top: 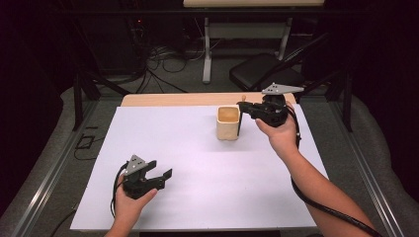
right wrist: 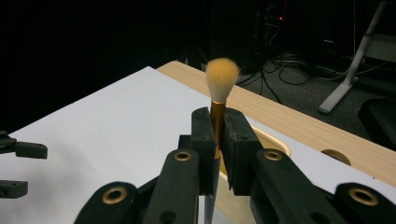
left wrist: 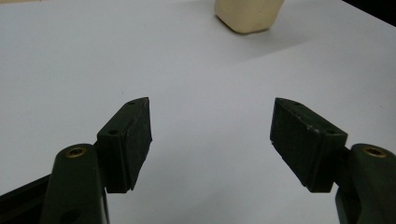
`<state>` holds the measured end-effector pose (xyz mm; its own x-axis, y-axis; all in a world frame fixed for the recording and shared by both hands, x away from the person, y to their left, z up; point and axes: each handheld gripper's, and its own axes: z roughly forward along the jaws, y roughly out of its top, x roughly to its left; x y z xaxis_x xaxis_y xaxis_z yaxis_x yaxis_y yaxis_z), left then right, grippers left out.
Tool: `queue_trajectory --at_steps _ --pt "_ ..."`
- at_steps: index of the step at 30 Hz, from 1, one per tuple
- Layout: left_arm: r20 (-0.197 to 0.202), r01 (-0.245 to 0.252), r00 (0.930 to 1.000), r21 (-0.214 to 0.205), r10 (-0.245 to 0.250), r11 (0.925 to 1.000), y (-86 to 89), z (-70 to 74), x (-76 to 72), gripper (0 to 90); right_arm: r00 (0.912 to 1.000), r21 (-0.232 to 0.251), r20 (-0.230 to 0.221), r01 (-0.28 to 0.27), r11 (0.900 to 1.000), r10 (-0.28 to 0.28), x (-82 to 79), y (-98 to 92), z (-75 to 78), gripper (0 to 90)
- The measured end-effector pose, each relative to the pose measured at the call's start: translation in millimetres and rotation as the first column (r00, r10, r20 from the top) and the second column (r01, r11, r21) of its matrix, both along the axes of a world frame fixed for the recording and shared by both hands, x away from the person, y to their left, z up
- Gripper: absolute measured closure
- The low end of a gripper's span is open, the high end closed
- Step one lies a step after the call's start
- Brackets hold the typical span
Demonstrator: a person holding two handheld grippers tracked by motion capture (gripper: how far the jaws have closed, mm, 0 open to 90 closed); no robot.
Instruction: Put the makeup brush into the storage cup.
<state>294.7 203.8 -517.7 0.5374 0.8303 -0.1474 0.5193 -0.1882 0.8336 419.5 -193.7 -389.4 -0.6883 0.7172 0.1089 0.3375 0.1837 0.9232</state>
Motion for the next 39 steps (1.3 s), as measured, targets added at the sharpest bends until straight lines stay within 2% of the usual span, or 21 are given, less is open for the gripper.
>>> queue_trajectory --at_steps 7,20,39 --pt "-0.003 -0.012 0.9999 -0.001 0.012 0.9999 4.8 -0.6 -2.0 29.5 0.9999 -0.002 0.014 0.002 1.0 -0.002 3.4 3.9 9.1 83.6" --pt "-0.013 -0.032 0.9994 -0.022 0.032 0.9992 11.3 -4.5 -4.8 29.5 0.9988 0.008 0.012 0.047 0.9989 -0.047 16.3 1.9 16.1 83.6" --pt "-0.009 -0.017 0.9998 -0.008 0.017 0.9998 7.5 -8.1 -6.5 29.5 0.9949 0.008 0.016 0.099 0.995 -0.1 33.3 7.6 22.8 83.6"
